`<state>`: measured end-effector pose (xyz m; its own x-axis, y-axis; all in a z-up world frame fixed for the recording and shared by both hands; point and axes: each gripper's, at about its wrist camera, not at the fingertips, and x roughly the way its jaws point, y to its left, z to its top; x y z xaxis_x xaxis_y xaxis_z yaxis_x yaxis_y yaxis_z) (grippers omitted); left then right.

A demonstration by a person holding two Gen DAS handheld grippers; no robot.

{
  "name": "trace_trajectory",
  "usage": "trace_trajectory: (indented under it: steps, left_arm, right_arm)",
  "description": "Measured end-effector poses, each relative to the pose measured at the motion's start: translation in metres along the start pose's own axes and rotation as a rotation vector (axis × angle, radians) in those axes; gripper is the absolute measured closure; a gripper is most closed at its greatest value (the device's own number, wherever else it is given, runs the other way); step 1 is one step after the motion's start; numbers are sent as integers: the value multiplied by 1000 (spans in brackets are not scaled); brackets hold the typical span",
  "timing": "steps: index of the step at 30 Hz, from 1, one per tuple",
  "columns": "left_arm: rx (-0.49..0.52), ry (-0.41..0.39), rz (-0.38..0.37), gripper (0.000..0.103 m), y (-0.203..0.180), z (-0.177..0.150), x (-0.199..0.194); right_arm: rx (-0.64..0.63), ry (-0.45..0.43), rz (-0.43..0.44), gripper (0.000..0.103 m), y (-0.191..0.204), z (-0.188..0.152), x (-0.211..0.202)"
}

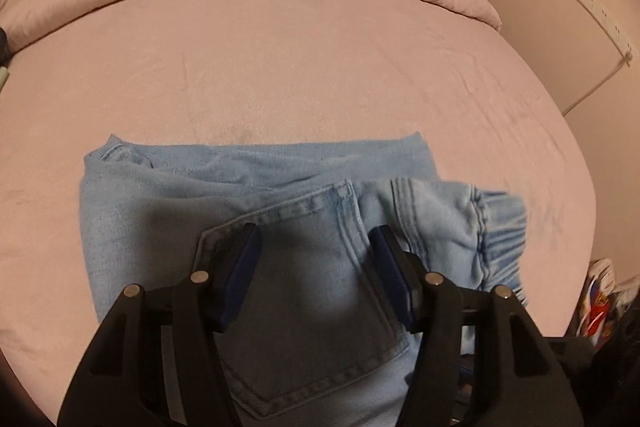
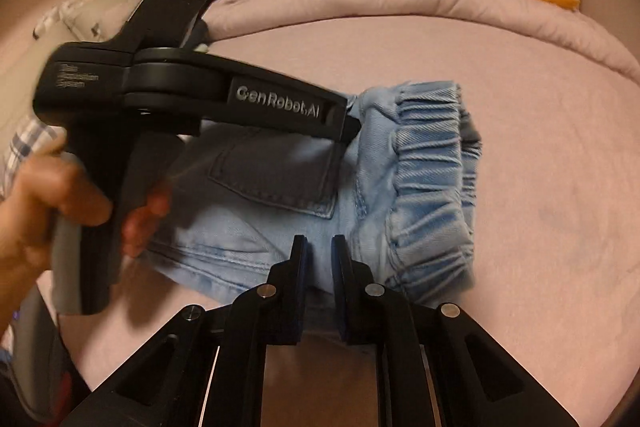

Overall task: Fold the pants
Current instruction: 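Lay the waistband over the jeans with the right tool while the left tool presses the pocket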

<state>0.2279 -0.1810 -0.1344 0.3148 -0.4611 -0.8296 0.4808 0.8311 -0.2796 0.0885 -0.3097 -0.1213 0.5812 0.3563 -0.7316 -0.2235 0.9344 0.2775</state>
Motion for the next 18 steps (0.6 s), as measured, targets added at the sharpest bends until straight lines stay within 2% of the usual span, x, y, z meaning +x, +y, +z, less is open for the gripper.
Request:
trace_trajectory:
  steps: [3, 5, 7, 9, 11, 13, 16, 18]
  left_arm:
    - [-3, -15, -16, 43, 3, -1, -8]
    - [-8, -55, -24, 45, 7, -8, -25]
    - [-1, -97, -26, 46, 9, -17, -44]
    - [13, -126, -1, 46, 13, -28, -59]
    - [18, -123, 6, 46, 18, -41, -65]
    - [24, -101, 7, 46, 20, -55, -63]
    - [51, -59, 40, 47, 17, -74, -49]
    - [74, -59, 59, 47, 17, -84, -42]
  right_arm:
    - [37, 15, 45, 90, -8, 4, -3]
    - [54, 24, 74, 90, -8, 6, -11]
    - [76, -21, 107, 90, -11, 9, -30]
    - [65, -77, 68, 90, -8, 15, -47]
    - [35, -112, -3, 90, -7, 29, -52]
    - [3, -109, -60, 90, -1, 46, -46]
    - [-62, -109, -89, 90, 11, 66, -28]
    - [-86, -68, -133, 90, 14, 73, -10]
